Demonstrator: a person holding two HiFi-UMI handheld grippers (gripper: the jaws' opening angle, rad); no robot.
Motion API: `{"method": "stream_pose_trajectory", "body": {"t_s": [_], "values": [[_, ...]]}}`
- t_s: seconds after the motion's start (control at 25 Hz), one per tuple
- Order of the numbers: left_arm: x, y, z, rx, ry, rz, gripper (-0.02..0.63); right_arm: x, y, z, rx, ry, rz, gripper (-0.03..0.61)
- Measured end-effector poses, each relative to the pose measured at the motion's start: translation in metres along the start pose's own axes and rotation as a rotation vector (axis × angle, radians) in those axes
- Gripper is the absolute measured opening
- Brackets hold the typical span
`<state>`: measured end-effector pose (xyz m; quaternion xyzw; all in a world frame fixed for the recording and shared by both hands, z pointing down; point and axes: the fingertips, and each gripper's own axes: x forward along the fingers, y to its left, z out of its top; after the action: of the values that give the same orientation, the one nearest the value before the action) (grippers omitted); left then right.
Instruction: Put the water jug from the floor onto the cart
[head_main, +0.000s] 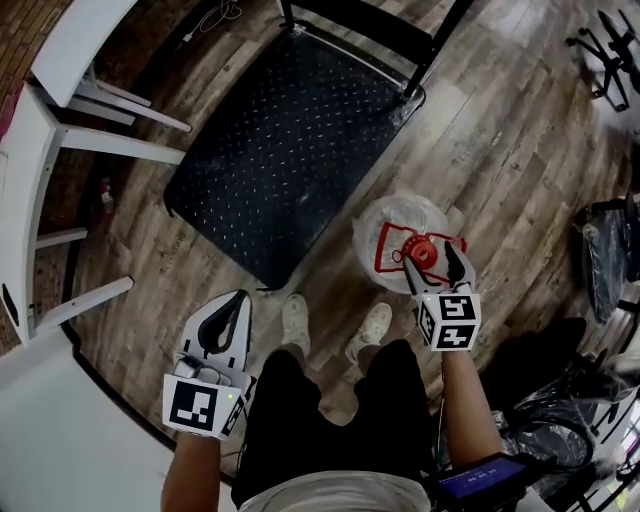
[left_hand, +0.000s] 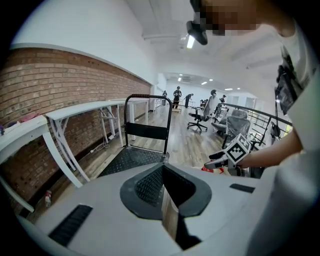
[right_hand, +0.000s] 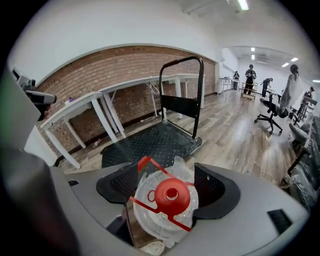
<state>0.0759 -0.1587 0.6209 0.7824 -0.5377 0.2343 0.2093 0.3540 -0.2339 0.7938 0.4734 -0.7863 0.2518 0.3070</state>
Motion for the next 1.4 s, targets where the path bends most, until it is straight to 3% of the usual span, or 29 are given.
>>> {"method": "stream_pose_trajectory", "body": {"t_s": [0.36, 1.0, 1.16, 1.4], "values": [[0.014, 0.003, -0.032, -0.017, 0.018, 0.012, 0.0, 0.045, -0.012, -0.054, -0.026, 0.092, -0.066, 0.336], [0.002, 0.013, -0.032, -0.051, 0.008, 0.034, -0.001, 0.038, -0.019, -0.058, -0.011, 0.109, -0.107, 0.314], [-0.006, 0.022, -0.034, -0.064, 0.005, 0.046, 0.0, 0.017, -0.021, -0.046, 0.014, 0.094, -0.14, 0.314], [-0.03, 0.047, -0.018, -0.078, -0.025, 0.097, 0.0, -0.018, -0.001, 0.016, -0.023, 0.069, -0.144, 0.314]]}}
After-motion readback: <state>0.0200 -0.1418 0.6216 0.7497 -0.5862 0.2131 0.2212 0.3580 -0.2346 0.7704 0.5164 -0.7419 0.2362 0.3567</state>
